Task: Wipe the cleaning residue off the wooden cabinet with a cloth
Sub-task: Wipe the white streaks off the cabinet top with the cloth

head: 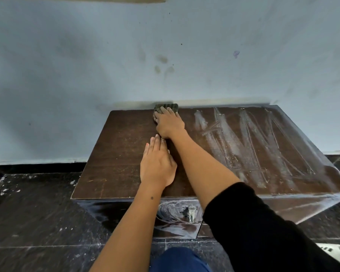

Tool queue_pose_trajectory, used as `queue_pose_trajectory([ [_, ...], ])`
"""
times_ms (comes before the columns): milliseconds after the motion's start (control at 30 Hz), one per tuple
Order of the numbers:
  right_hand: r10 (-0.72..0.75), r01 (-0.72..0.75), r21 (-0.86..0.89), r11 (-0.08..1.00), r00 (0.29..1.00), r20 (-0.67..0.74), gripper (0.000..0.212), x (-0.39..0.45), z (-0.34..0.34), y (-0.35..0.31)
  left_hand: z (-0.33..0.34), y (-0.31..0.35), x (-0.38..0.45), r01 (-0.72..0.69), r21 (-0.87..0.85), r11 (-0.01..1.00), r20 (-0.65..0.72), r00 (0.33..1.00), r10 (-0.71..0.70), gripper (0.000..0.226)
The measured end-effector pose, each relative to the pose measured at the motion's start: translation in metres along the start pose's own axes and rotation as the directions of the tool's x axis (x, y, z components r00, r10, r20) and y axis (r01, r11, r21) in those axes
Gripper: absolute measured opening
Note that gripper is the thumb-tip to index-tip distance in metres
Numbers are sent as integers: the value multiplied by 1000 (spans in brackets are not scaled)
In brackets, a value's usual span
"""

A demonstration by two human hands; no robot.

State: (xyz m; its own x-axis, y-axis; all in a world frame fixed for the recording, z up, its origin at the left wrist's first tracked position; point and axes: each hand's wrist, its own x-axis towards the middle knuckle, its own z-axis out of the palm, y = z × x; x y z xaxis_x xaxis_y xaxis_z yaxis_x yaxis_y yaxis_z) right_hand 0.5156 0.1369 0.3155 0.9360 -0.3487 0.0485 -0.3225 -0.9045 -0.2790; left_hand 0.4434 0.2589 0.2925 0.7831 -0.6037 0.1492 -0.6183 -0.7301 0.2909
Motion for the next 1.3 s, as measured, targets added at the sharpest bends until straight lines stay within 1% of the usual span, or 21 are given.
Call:
queue_pose_trajectory([
  [33, -19, 19, 0, 1000, 1000, 10, 51, 0, -2, 7, 1, 0, 0, 2, 4, 1000, -5, 1000, -2, 52],
  [100, 16, -17, -19, 1000, 1000, -5, 53, 1, -7, 25, 2, 1, 0, 5, 14, 1000, -7, 1000, -5, 52],
  [167, 138, -139, -19, 990, 990, -42, 55, 2, -12, 45, 3, 2, 0, 9, 17, 1000, -5, 1000, -8, 51],
  [233, 300, -300, -1, 954, 951, -72, 57, 3, -15, 53, 4, 2, 0, 7, 23, 1000, -17, 1000, -7, 51],
  [300, 423, -425, -4, 905, 901, -95, 57, 5, -13, 40, 4, 1, 0, 5, 18, 1000, -35, 999, -4, 51],
  [333, 439, -442, -11, 897, 893, -98, 57, 6, -9, 28, 4, 1, -1, 8, 10, 1000, -30, 1000, -8, 52],
  [367, 414, -418, -18, 908, 905, -98, 56, 6, -5, 15, 5, 1, -2, 8, 4, 1000, -16, 1000, -8, 52],
  [400, 346, -350, -26, 936, 933, -102, 56, 8, 0, 3, 5, 0, -2, -1, 11, 1000, 2, 1000, 1, 54],
  [467, 162, -165, -30, 986, 983, -83, 53, 11, 6, -13, 4, -3, 0, -26, 43, 999, 33, 999, 25, 60],
  [533, 55, -56, -18, 998, 998, -33, 52, 13, 4, -10, 3, -3, 2, -18, 34, 999, 26, 1000, 17, 58],
  [567, 43, -43, -18, 999, 999, -24, 53, 15, 1, -4, 3, -3, 3, -11, 26, 1000, 13, 1000, 11, 55],
  [600, 55, -56, -26, 998, 998, -23, 54, 14, -1, 5, 3, -3, 3, -8, 24, 1000, 3, 1000, 8, 53],
  [700, 171, -174, -41, 984, 983, -65, 55, 9, -9, 39, 6, -4, 0, 1, 47, 999, -4, 1000, -1, 51],
  [767, 221, -224, -35, 974, 972, -79, 55, 3, -15, 59, 7, -4, 2, 6, 50, 999, -10, 1000, -6, 51],
  [933, 200, -201, -26, 979, 978, -61, 55, -25, -19, 65, 4, -1, 4, 10, 42, 999, -18, 1000, -9, 51],
  [1100, 159, -163, -29, 986, 981, -109, 54, -96, -9, 61, 3, 0, 2, 19, 56, 998, -8, 1000, -19, 51],
  [1200, 159, -162, -12, 987, 979, -127, 51, -138, 0, 59, 0, 4, -3, 28, 95, 995, -47, 999, -23, 52],
  [1300, 171, -170, 20, 985, 978, -122, 49, -139, -1, 57, -4, 11, -8, 34, 99, 994, -102, 995, -24, 52],
])
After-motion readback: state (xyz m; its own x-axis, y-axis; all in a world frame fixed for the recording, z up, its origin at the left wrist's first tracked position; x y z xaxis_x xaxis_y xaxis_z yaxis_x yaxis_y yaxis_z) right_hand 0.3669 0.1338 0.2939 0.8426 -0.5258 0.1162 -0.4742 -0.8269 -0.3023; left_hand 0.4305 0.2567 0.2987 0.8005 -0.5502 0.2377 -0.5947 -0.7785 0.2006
